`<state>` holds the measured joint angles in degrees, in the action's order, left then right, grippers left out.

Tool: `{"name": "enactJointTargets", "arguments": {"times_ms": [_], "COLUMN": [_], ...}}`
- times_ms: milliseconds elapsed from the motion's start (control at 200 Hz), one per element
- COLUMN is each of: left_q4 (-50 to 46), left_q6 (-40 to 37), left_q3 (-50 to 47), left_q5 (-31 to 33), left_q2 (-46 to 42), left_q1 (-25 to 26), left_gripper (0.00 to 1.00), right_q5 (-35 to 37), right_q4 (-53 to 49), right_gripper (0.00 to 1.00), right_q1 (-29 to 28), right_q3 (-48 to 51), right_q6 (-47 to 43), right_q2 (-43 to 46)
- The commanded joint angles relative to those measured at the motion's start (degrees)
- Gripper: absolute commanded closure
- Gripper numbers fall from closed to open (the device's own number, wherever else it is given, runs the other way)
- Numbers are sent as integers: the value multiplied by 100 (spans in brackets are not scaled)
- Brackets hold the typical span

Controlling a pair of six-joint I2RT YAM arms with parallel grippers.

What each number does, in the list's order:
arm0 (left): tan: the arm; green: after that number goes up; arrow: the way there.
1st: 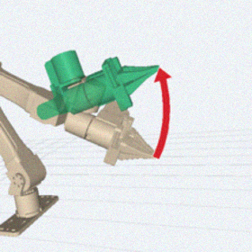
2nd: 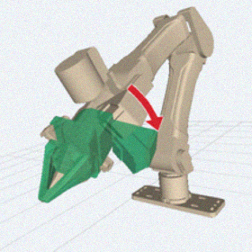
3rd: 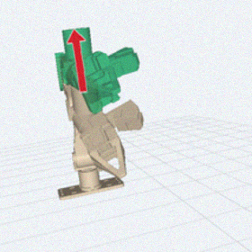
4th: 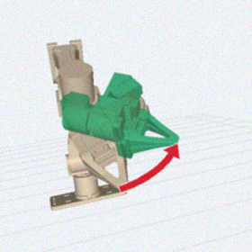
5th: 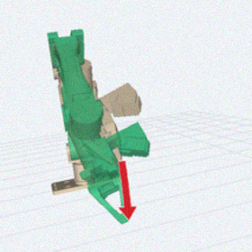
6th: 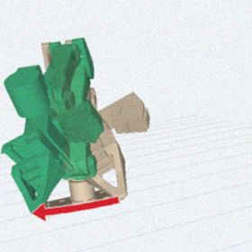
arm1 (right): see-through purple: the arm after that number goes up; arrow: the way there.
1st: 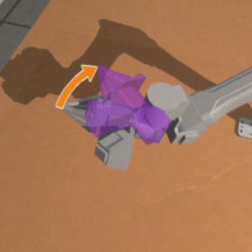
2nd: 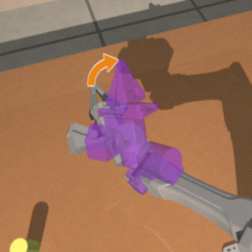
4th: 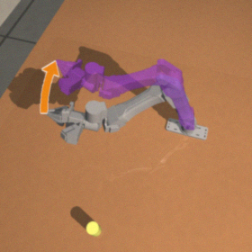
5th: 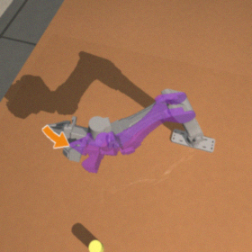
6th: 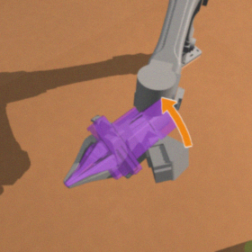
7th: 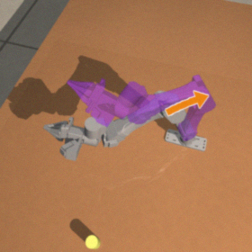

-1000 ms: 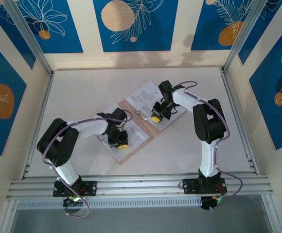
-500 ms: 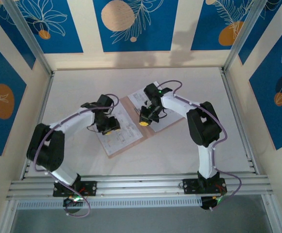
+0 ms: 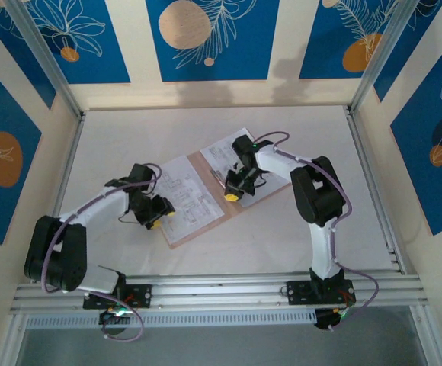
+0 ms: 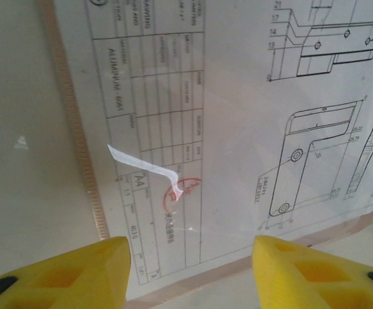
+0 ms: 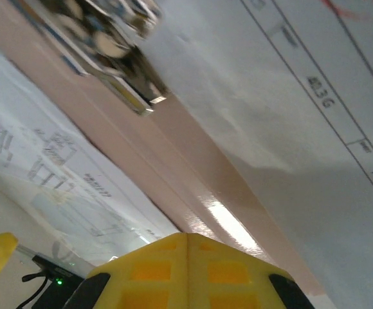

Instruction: Put the files into the folder

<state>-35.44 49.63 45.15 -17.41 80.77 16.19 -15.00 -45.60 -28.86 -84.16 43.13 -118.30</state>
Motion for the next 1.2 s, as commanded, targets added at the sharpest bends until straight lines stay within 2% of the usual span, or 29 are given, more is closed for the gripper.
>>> {"name": "enactJointTargets", "arguments": {"times_ms": [0, 380, 755, 1195], "left_q4": [97, 358, 138, 457], "left_q6": [32, -118, -392, -520], "left_q3": [-116, -366, -370, -410], "left_q5": [-280, -507, -56, 46], "left_q2": [-120, 17, -17, 278], "left_q1": [-190, -338, -335, -326], "left_gripper": [47, 46, 45, 44], "right_q5": [17, 375, 378, 305], "right_q4": [-45, -274, -304, -291], "right_gripper": [95, 98, 99, 100], "right_q1": [-40, -40, 0, 31], "right_q3": [145, 223, 457, 480], "right_q6": [100, 142, 111, 107], "right_q2": [-85, -422, -606, -659]}}
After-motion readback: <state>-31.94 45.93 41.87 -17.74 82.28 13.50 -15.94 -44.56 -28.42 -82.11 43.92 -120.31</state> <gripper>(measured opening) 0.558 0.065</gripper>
